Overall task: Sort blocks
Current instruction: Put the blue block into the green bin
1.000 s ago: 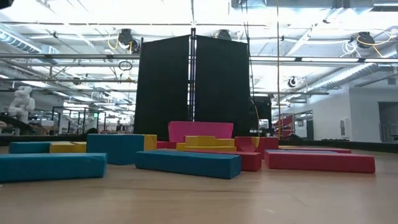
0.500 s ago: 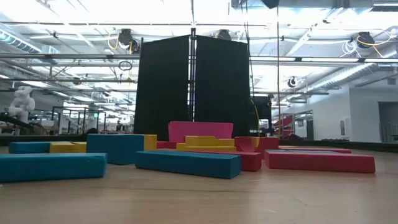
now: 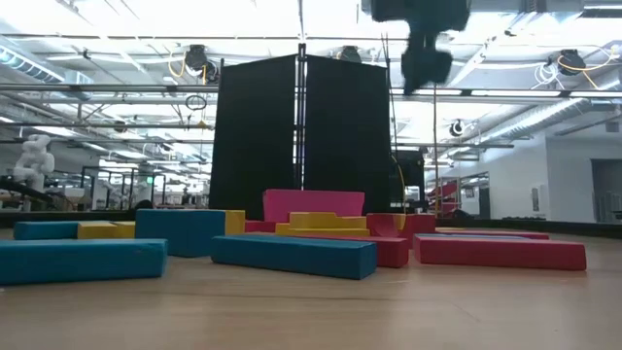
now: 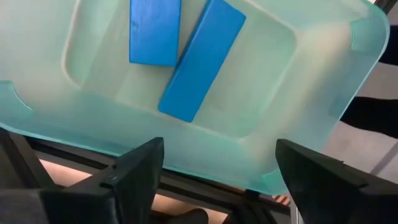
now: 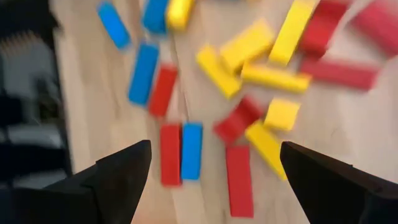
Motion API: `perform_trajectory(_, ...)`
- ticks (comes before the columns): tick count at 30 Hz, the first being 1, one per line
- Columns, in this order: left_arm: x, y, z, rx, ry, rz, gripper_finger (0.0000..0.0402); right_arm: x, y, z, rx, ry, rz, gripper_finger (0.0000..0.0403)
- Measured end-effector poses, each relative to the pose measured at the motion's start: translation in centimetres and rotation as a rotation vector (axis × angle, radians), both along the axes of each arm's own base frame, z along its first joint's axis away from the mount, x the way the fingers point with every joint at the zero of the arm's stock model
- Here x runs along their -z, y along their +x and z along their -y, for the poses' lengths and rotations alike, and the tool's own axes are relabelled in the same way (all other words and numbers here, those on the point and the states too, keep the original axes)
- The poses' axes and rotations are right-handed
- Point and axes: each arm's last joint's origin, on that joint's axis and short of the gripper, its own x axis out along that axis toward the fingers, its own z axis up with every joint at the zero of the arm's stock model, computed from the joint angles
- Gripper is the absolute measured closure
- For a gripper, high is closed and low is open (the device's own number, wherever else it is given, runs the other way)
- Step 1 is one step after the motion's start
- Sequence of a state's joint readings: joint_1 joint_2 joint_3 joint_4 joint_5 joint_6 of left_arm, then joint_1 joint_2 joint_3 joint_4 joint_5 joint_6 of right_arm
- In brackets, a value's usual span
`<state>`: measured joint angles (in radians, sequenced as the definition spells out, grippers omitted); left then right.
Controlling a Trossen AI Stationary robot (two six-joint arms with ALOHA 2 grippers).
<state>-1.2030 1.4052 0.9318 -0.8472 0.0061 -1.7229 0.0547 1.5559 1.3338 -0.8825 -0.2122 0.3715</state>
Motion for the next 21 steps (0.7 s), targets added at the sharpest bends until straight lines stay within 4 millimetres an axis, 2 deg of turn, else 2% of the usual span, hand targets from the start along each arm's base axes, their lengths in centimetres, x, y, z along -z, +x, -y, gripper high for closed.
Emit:
perform_trajectory(5, 0.0, 0.0, 0.0, -0.003, 0.006, 0.013, 0.0085, 5.7, 2.6, -3.8, -0.151, -0.031, -0.149, 0.0051)
perform_trajectory(10, 0.0, 0.0, 0.0, -0.003, 0.005, 0.013, 0.0085, 9.7, 3.5, -6.1, -0.219, -0.063, -0.268, 0.0051)
perform_trajectory(13, 0.0, 0.0, 0.0, -0.003, 0.006, 0.013, 0.0085, 11.2, 3.8, -6.8, -0.202, -0.103, -0.295, 0.0051)
perform_trajectory(21, 0.0, 0.1, -0.1, -0.011, 0.019, 0.038, 0.0085, 13.3, 4.9, -7.2, -0.099, -0.173, -0.284, 0.0051)
